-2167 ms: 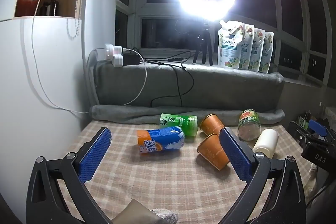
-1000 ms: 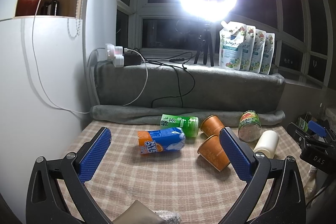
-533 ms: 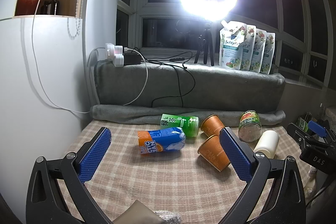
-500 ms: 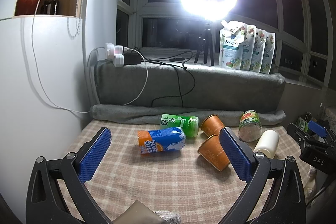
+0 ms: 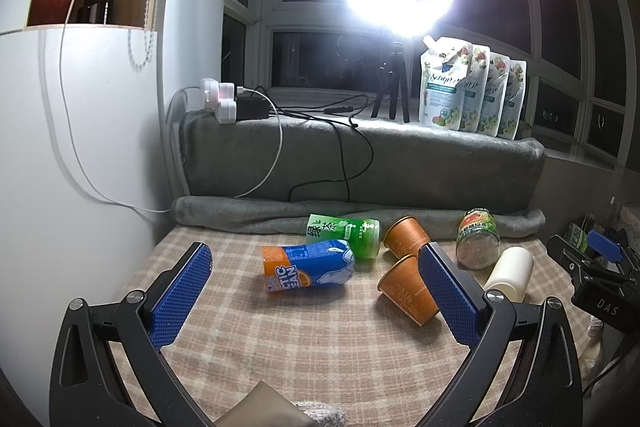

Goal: Flip cup upright

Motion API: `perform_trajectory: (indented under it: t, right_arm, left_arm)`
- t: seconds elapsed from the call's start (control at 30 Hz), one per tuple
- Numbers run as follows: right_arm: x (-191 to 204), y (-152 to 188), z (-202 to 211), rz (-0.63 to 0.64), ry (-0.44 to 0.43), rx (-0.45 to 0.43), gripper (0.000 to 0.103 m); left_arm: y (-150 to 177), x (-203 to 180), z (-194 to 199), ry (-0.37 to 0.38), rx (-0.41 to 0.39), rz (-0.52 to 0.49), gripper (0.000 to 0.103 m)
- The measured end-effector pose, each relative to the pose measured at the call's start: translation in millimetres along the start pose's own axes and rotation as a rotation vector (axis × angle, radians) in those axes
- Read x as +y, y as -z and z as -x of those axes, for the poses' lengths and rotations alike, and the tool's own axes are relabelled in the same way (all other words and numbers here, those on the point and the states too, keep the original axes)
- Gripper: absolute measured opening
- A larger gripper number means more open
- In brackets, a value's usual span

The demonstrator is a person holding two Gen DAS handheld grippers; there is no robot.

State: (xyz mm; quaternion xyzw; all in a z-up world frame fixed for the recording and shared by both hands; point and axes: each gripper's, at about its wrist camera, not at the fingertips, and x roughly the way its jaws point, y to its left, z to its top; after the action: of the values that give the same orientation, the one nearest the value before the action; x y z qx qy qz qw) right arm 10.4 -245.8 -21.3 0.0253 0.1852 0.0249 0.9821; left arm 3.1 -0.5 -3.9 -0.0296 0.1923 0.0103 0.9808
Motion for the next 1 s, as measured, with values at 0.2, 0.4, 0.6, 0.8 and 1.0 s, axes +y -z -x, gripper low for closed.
perform_trajectory:
  t: [0.2, 0.4, 0.6, 0.8, 1.0]
  right_arm:
    - [0.8, 0.5, -1.2, 0.002, -0.001, 0.002, 0.103]
    - [4.6, 1.1, -6.4, 0.011, -0.008, 0.01, 0.103]
    - [12.1, -0.6, -20.6, 0.04, -0.026, 0.026, 0.103]
    - [22.2, -10.1, -40.9, 0.102, -0.073, 0.057, 0.103]
    - [41.3, -24.0, -72.1, 0.207, -0.166, 0.106, 0.103]
  left_arm:
    - [0.9, 0.4, -0.7, 0.0, 0.001, 0.001, 0.102]
    - [3.9, 2.7, -6.3, -0.001, 0.011, 0.005, 0.102]
    - [3.9, 6.3, -14.6, -0.003, 0.026, 0.012, 0.102]
    - [6.8, 15.6, -23.3, -0.01, 0.052, 0.023, 0.102]
    - [14.1, 29.8, -33.0, -0.028, 0.101, 0.035, 0.102]
